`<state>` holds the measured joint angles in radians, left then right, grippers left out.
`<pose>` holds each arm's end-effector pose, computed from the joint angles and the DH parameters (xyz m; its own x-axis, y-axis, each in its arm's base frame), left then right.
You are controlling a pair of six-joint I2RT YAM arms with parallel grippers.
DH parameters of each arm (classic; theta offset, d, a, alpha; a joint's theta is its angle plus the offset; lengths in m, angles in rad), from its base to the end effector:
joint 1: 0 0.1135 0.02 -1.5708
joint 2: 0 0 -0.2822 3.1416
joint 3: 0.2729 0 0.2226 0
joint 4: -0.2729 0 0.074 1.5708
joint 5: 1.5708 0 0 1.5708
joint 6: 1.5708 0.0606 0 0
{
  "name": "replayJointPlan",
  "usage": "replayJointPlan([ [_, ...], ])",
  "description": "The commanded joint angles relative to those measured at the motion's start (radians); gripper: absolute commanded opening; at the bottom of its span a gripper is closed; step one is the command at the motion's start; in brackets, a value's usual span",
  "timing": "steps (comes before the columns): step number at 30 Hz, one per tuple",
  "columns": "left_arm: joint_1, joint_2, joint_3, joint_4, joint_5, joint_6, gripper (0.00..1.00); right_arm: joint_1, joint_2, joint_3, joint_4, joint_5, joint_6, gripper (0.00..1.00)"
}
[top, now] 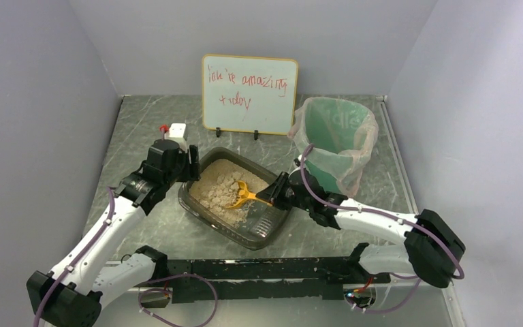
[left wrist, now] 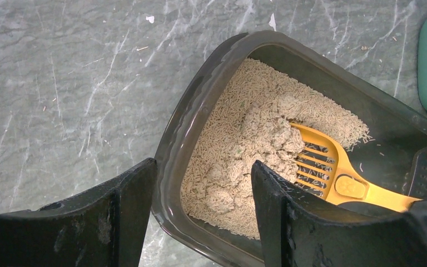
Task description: Clean the litter box
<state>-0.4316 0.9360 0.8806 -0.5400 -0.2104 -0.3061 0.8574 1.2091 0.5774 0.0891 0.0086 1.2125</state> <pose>0.1691 -0.0639 0.3140 -0.5617 -0.0658 -0.8247 0.0868 0.9866 -0.1378 0.1600 0.1840 0.2298 -0.8221 0.4811 -0.3045 0.0530 0.5971 0.8004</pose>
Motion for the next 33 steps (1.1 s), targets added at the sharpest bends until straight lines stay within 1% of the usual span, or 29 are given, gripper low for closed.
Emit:
replayJointPlan([
  [1, -0.004, 0.005, -0.004, 0.034, 0.014, 0.022, 0.68, -0.014, 0.043, -0.067, 0.222, -0.067, -0.016, 0.0],
  [6, -0.004, 0.01, -0.006, 0.034, 0.013, 0.027, 0.68, -0.035, 0.083, -0.146, 0.393, -0.136, -0.011, 0.0],
  [13, -0.004, 0.013, -0.006, 0.034, 0.006, 0.027, 0.68, -0.098, 0.038, -0.224, 0.493, -0.211, -0.044, 0.0],
  [17, -0.004, 0.005, -0.009, 0.036, 0.005, 0.027, 0.68, -0.131, -0.011, -0.285, 0.563, -0.25, -0.032, 0.0],
  [21, -0.003, -0.002, -0.011, 0.038, -0.001, 0.026, 0.68, -0.146, -0.059, -0.316, 0.584, -0.267, -0.017, 0.0],
  [28, -0.003, -0.01, -0.013, 0.038, -0.01, 0.027, 0.68, -0.154, -0.178, -0.387, 0.604, -0.224, 0.019, 0.0],
  [33, -0.003, -0.019, -0.014, 0.04, -0.015, 0.027, 0.68, -0.158, -0.233, -0.429, 0.64, -0.213, 0.048, 0.0],
])
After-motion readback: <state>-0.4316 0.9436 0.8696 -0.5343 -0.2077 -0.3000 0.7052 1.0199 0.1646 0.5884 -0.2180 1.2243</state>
